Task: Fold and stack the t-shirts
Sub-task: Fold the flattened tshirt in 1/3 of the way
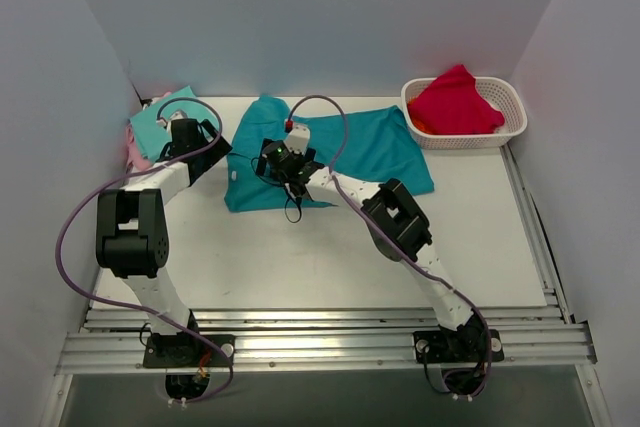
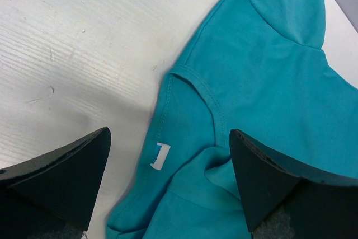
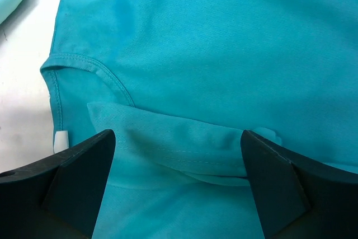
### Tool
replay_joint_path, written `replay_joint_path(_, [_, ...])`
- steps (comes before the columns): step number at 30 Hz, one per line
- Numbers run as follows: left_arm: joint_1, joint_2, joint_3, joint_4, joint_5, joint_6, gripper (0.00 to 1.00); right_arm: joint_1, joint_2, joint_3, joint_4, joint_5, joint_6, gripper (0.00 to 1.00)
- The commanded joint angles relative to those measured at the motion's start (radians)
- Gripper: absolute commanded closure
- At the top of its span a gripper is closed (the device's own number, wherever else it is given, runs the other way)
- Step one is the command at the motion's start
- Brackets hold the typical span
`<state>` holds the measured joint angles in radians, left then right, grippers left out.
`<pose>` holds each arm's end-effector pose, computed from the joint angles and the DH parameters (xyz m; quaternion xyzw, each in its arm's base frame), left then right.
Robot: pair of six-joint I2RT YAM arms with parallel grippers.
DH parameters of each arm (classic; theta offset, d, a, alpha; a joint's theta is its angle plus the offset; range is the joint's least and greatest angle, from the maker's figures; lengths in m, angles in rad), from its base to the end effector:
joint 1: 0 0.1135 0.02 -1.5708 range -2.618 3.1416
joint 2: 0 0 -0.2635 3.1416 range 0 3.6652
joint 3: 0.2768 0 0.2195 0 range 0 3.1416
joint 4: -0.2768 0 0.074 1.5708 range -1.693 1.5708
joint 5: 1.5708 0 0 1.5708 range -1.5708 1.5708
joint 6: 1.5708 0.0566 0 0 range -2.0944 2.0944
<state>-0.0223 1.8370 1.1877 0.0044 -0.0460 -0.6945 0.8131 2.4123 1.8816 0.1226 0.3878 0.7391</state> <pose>0.3980 -0.0063 0.2094 -0.3047 0.8411 -0.1373 0.4253 0.3901 0.3812 0.1838 0.0754 0.8234 0.2625 0.4974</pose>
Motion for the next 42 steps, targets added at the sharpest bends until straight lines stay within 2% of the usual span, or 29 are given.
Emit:
replay_joint_path(1, [0.007, -0.021, -0.002, 0.048, 0.015, 0.007, 0.04, 0.006, -0.136, -0.041, -0.005, 0.057, -0.004, 0.1])
replay_joint_path(11, [0.007, -0.045, -0.025, 0.065, 0.034, 0.001, 0.04, 0.054, -0.231, -0.159, -0.014, 0.059, 0.057, 0.12])
replay_joint_path(13, [0.007, -0.045, -0.027, 0.066, 0.035, 0.0, 0.04, 0.07, -0.245, -0.179, -0.009, 0.056, 0.068, 0.15])
replay_joint_path(16, [0.007, -0.042, -0.025, 0.068, 0.038, -0.002, 0.04, 0.089, -0.237, -0.173, -0.015, 0.048, 0.075, 0.25])
replay_joint_path(17, [0.007, -0.039, -0.023, 0.068, 0.041, -0.002, 0.04, 0.092, -0.225, -0.168, -0.017, 0.042, 0.082, 0.39])
replay_joint_path(19, [0.007, -0.036, -0.022, 0.071, 0.043, -0.003, 0.04, 0.095, -0.196, -0.153, -0.026, 0.025, 0.089, 0.5])
replay_joint_path(20, [0.007, -0.036, -0.022, 0.071, 0.043, -0.003, 0.04, 0.093, -0.184, -0.147, -0.029, 0.022, 0.092, 0.63])
replay_joint_path(22, [0.007, -0.036, -0.022, 0.071, 0.044, -0.003, 0.04, 0.093, -0.156, -0.124, -0.041, 0.016, 0.092, 0.67])
replay_joint_path(25, [0.007, -0.036, -0.022, 0.071, 0.044, -0.003, 0.04, 0.09, -0.13, -0.104, -0.051, 0.019, 0.089, 0.67])
replay_joint_path(26, [0.007, -0.035, -0.022, 0.072, 0.046, -0.003, 0.04, 0.089, -0.125, -0.096, -0.049, 0.019, 0.085, 0.73])
replay_joint_path(28, [0.007, -0.032, -0.02, 0.074, 0.046, -0.005, 0.04, 0.083, -0.108, -0.084, -0.058, 0.016, 0.086, 0.78])
replay_joint_path(30, [0.008, -0.028, -0.017, 0.074, 0.046, -0.005, 0.04, 0.069, -0.096, -0.072, -0.06, 0.016, 0.083, 0.9])
replay_joint_path(31, [0.009, -0.025, -0.016, 0.074, 0.046, -0.005, 0.04, 0.057, -0.084, -0.067, -0.061, 0.01, 0.083, 0.99])
replay_joint_path(42, [0.016, -0.019, -0.01, 0.077, 0.046, -0.007, 0.04, 0.0, -0.036, -0.027, -0.072, -0.004, 0.082, 1.0])
